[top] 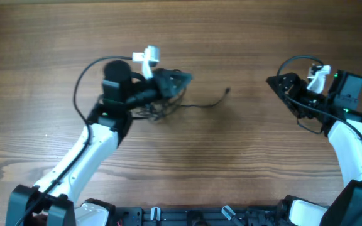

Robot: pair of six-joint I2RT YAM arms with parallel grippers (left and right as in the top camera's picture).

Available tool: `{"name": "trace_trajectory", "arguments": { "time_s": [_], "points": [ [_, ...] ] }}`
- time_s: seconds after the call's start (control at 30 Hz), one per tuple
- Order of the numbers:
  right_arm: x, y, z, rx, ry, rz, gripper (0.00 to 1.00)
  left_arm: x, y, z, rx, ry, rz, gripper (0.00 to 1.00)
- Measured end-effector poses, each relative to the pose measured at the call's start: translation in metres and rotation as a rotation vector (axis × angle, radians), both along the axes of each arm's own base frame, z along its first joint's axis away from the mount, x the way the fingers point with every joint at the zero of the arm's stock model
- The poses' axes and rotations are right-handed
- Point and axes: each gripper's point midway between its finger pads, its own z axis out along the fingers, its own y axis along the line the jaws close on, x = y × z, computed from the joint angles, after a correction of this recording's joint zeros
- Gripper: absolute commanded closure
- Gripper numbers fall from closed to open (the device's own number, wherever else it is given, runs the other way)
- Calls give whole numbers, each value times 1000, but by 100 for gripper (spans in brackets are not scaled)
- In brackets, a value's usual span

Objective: Untangle cables

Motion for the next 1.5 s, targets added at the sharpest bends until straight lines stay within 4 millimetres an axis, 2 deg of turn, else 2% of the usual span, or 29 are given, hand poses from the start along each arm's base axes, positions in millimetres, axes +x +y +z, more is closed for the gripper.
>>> {"name": "trace_trajectory", "arguments": {
  "time_s": [0.07,0.1,0.13,0.17,0.23,0.3,0.4,0.47,0.53,0.6,0.73,0.77,0.83,0.97,1.03,1.1,1.2,1.23,1.3,1.4,1.5],
  "points": [
    [-1,14,1,11,-3,41,0,-3,-18,-7,20,-3,0,61],
    [-3,19,1,17,2,58,1,-5,-27,-13,39,-12,-4,39],
    [-4,22,1,20,7,65,0,-8,-32,-17,49,-13,-11,23],
    [-5,22,0,21,15,65,0,-8,-37,-23,68,-19,-10,17],
    [-5,21,-1,14,18,60,0,-9,-41,-36,111,-4,8,15],
    [-4,17,-4,-11,24,41,0,-7,-37,-59,183,56,55,14],
    [-2,6,-11,-68,39,-2,0,-5,-12,-98,329,172,166,13],
    [0,-3,-16,-117,52,-39,0,-8,2,-116,406,228,215,7],
    [1,-12,-21,-163,64,-74,0,-7,7,-122,434,238,244,2],
    [2,-21,-24,-208,74,-107,0,0,7,-117,424,209,263,3],
    [6,-28,-24,-235,65,-136,0,3,5,-113,412,187,265,12],
    [2,-26,-26,-217,94,-139,0,2,4,-113,412,188,262,13],
    [-20,-14,-37,-122,229,-146,0,0,-1,-117,411,197,252,17],
    [-30,4,-35,-10,284,-120,1,-1,-19,-120,389,178,223,19],
    [-32,16,-32,28,284,-80,9,1,-29,-122,371,158,209,23],
    [-35,36,-30,44,287,-20,20,2,-38,-128,357,156,198,33],
    [-44,74,-33,26,324,60,36,2,-48,-143,346,182,187,35],
    [-49,88,-37,-10,347,74,50,3,-50,-145,339,178,187,34],
    [-54,98,-43,-55,376,61,61,7,-54,-146,319,166,188,34],
    [-56,102,-50,-119,395,19,70,12,-57,-138,291,136,192,36],
    [-55,98,-54,-165,403,-28,75,12,-58,-139,287,142,193,49]
  ]
}}
